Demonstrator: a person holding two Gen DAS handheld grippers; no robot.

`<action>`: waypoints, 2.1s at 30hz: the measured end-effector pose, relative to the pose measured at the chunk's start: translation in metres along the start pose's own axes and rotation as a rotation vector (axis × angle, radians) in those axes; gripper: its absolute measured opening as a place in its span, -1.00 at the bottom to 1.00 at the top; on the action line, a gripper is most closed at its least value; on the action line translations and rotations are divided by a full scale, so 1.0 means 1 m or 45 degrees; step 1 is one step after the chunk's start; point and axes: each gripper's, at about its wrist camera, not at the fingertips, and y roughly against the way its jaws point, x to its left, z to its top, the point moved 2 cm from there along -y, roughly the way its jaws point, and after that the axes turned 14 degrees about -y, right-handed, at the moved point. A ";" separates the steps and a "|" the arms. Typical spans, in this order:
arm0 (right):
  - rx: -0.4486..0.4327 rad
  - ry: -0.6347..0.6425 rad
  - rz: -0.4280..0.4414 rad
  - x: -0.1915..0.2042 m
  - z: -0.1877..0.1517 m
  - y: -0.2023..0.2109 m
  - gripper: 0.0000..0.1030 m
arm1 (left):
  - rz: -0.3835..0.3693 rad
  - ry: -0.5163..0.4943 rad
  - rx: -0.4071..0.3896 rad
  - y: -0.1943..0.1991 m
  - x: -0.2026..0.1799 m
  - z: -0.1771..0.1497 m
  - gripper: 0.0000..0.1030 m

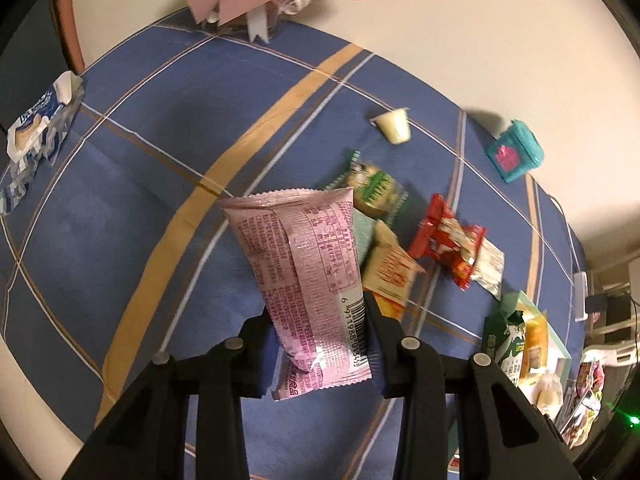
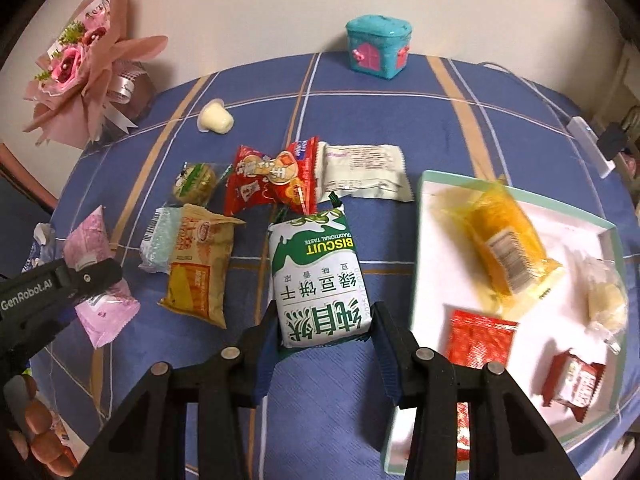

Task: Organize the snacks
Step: 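Grasp the pink pack with the left gripper while the right grasps the green-white biscuit pack, then lower the pink and biscuit packs into the tray and open both grippers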

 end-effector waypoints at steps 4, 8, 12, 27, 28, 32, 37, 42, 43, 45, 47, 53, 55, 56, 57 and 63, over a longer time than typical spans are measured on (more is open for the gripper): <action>-0.006 -0.008 -0.021 -0.007 -0.002 0.008 -0.10 | -0.020 -0.050 -0.007 0.001 -0.022 -0.002 -0.24; -0.013 -0.034 -0.044 -0.022 -0.001 0.018 -0.10 | -0.052 -0.114 -0.026 0.011 -0.046 -0.008 -0.24; -0.020 -0.068 -0.057 -0.038 0.000 0.028 -0.10 | -0.076 -0.193 -0.048 0.019 -0.076 -0.012 -0.24; -0.063 -0.248 -0.108 -0.123 0.020 0.058 -0.09 | -0.127 -0.459 -0.017 0.014 -0.185 -0.039 -0.24; -0.063 -0.267 -0.109 -0.130 0.021 0.059 -0.09 | -0.125 -0.474 -0.014 0.013 -0.190 -0.041 -0.24; -0.066 -0.361 -0.127 -0.165 0.027 0.064 -0.09 | -0.129 -0.549 0.001 0.010 -0.217 -0.051 -0.24; -0.071 -0.447 -0.135 -0.198 0.029 0.069 -0.09 | -0.138 -0.623 0.024 0.005 -0.244 -0.063 -0.23; -0.075 -0.497 -0.147 -0.219 0.031 0.072 -0.09 | -0.146 -0.673 0.046 -0.001 -0.263 -0.073 -0.23; -0.075 -0.502 -0.147 -0.222 0.032 0.072 -0.09 | -0.146 -0.675 0.050 -0.002 -0.265 -0.073 -0.23; -0.073 -0.511 -0.145 -0.225 0.032 0.072 -0.09 | -0.139 -0.677 0.059 -0.005 -0.267 -0.073 -0.23; -0.067 -0.514 -0.138 -0.224 0.032 0.071 -0.09 | -0.139 -0.680 0.079 -0.011 -0.267 -0.072 -0.23; -0.021 -0.477 -0.112 -0.215 0.032 0.049 -0.09 | -0.118 -0.645 0.126 -0.036 -0.262 -0.065 -0.23; 0.006 -0.474 -0.101 -0.214 0.032 0.038 -0.09 | -0.102 -0.626 0.137 -0.045 -0.258 -0.062 -0.23; 0.016 -0.473 -0.099 -0.213 0.032 0.035 -0.09 | -0.101 -0.619 0.139 -0.048 -0.256 -0.062 -0.23; 0.021 -0.472 -0.098 -0.213 0.033 0.032 -0.09 | -0.102 -0.611 0.141 -0.051 -0.255 -0.060 -0.23; 0.017 -0.464 -0.085 -0.211 0.037 0.022 -0.09 | -0.095 -0.613 0.130 -0.064 -0.256 -0.052 -0.23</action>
